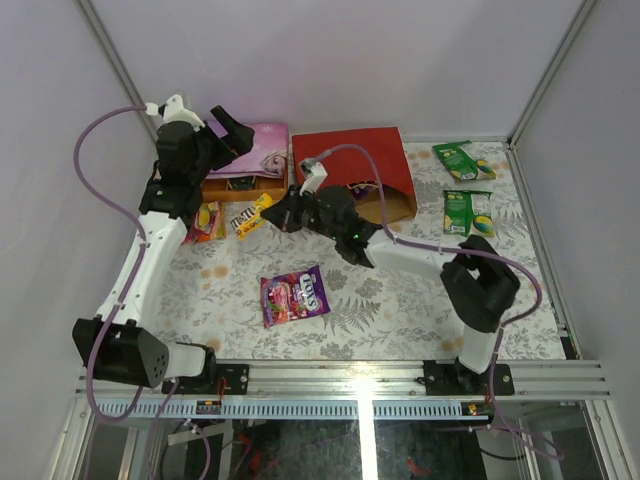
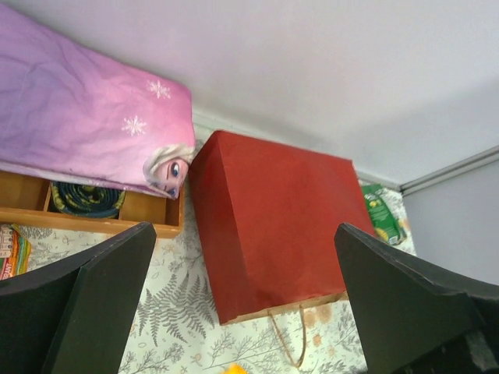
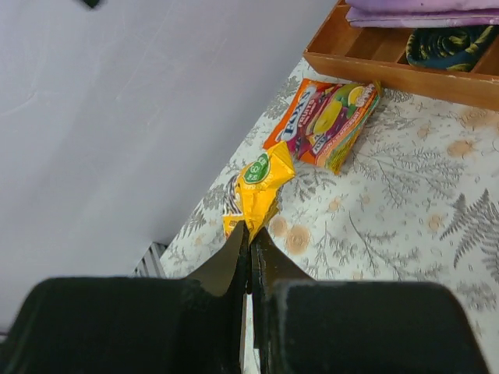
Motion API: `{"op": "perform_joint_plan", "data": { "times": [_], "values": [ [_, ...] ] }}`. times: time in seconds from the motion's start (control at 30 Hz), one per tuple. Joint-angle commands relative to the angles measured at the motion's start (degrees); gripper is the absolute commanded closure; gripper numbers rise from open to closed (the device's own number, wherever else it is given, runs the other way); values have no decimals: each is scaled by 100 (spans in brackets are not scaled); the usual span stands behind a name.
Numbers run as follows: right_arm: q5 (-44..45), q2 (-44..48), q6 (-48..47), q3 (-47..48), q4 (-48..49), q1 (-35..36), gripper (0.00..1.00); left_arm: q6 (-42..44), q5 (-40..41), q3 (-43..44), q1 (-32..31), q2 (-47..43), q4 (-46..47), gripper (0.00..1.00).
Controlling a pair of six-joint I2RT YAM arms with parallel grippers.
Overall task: Take the snacks out of the paper bag
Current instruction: Place the snack at the center of the board.
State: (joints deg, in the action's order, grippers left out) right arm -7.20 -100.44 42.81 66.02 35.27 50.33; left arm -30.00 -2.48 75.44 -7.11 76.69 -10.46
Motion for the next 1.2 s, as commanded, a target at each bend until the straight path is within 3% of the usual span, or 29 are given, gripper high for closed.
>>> {"op": "perform_joint_plan", "data": {
  "times": [0.0,0.13,0.33,0.73,1.17],
  "values": [
    [-212,-888,-30,1521,-671,31,100,-210,4,467,154,-371,-392,0],
    [-57,-2101,-115,3377,-2100,35,100,-327,5,605,208,-651,-558,0],
    [823,-3300,-49,4947,-3053,37,100,-323,17,586,218,-845,-615,0],
    [2340,-4266,735,5619,-3520,33,100,-283,16,487,218,-880,-593,0],
    [3035,-4522,1538,5830,-4220,72,100,-274,6,451,219,-847,-556,0]
  ]
}}
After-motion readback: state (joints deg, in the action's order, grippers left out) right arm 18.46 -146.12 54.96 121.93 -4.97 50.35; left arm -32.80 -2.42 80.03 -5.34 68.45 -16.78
